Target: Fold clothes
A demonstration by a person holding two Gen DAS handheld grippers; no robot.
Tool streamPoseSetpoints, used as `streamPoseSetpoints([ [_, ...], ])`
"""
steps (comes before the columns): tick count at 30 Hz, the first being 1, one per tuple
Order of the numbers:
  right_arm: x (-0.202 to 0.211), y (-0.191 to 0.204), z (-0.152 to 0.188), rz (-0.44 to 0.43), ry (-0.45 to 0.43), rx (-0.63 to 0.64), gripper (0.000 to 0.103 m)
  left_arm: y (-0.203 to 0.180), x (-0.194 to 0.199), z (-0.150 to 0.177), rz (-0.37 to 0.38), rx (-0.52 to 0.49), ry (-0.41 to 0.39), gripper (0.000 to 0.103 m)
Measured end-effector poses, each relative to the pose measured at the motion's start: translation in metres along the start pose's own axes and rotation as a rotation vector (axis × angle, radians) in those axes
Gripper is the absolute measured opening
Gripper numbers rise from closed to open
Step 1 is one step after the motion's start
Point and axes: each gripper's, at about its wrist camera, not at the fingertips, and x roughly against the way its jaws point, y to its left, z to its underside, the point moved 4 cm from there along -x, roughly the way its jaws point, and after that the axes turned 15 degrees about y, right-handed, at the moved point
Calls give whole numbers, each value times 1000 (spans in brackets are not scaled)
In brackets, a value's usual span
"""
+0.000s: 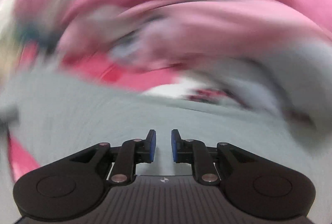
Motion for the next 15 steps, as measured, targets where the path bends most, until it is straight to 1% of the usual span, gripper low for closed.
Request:
streamPoseSetpoints([
  [1,-10,23,-8,13,28,89,15,0,0,0,1,1,0,39],
  [2,-14,27,-1,17,59,113,15,0,0,0,2,2,-1,39],
  [5,-3,12,43,14,119,136,17,0,2,0,8,4,-1,39],
  [8,29,-29,96,-19,190,1,19,1,3,-1,12,6,2,39],
  [10,48,-52,128,-15,254,-92,27,1,3,-1,14,8,1,39],
  [12,69,-68,154,66,324,-150,33,1,4,-1,14,10,2,39],
  [13,79,-72,160,91,337,-181,33,0,3,-1,12,8,1,39],
  [15,93,-67,148,52,283,-234,33,0,3,0,5,5,1,39],
])
